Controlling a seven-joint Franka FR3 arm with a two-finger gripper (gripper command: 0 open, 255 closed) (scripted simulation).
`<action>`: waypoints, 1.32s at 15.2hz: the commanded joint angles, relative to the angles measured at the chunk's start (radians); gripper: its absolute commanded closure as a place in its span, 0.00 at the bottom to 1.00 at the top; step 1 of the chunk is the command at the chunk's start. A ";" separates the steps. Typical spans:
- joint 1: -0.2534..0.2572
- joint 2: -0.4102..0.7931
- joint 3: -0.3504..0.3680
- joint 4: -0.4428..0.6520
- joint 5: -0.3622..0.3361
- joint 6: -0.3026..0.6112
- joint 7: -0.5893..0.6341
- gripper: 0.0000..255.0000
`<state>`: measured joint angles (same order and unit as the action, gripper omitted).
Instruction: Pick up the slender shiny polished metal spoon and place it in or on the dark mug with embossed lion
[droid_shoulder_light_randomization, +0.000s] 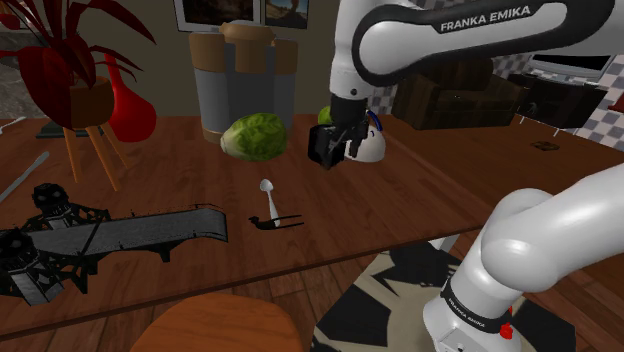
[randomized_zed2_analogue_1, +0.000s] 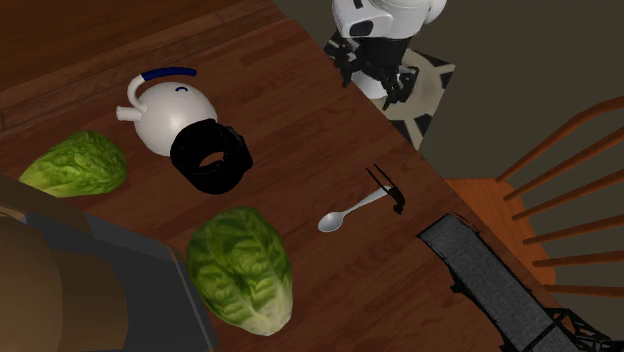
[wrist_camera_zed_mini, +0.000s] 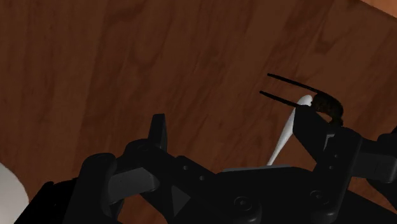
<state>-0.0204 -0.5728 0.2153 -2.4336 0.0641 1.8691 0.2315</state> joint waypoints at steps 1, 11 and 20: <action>-0.008 0.053 0.052 0.006 -0.001 0.057 0.094 0.00; -0.090 0.448 0.267 0.174 -0.191 0.263 0.595 0.00; -0.083 0.694 0.284 0.293 -0.390 0.324 0.863 0.00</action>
<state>-0.1026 0.1109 0.5027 -2.1358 -0.3160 2.1785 1.0873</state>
